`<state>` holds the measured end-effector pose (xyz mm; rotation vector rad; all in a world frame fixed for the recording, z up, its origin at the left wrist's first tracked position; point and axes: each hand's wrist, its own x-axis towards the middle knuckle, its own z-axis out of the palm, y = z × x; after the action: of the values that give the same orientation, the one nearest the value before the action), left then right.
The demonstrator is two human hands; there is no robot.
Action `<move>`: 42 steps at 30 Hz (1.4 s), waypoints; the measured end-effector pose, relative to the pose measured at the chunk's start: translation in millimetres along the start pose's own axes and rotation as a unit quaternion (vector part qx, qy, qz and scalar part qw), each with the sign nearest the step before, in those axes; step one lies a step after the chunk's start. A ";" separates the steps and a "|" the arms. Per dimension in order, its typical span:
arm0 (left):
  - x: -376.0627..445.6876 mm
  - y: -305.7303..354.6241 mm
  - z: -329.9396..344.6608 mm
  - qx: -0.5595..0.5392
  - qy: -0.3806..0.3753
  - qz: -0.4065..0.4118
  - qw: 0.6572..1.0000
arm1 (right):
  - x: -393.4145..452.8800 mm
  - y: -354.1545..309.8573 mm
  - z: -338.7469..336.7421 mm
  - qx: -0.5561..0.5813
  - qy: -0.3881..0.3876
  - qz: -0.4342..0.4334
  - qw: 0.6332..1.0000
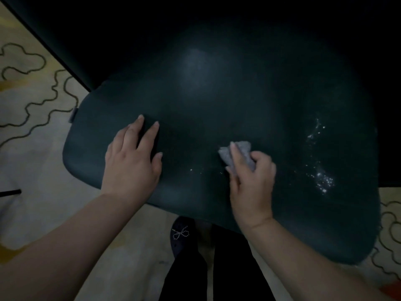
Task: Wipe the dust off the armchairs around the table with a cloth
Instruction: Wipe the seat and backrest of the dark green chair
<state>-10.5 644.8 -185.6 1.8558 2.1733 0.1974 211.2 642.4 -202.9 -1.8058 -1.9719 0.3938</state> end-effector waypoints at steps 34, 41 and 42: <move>-30.4 -15.9 9.4 -0.014 0.017 -0.071 0.997 | 7.3 -24.9 16.9 0.011 0.008 -0.019 1.000; -36.3 -28.8 2.3 0.008 -0.008 -0.089 0.996 | 16.8 -55.5 37.4 0.019 -0.049 -0.121 0.991; -37.2 -30.0 1.9 0.009 -0.011 -0.090 0.996 | 22.5 -52.3 37.8 0.022 -0.040 -0.103 0.994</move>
<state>-33.2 603.1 -191.3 1.6508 2.3180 0.1218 145.9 662.1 -207.3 -1.5625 -2.1618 0.4438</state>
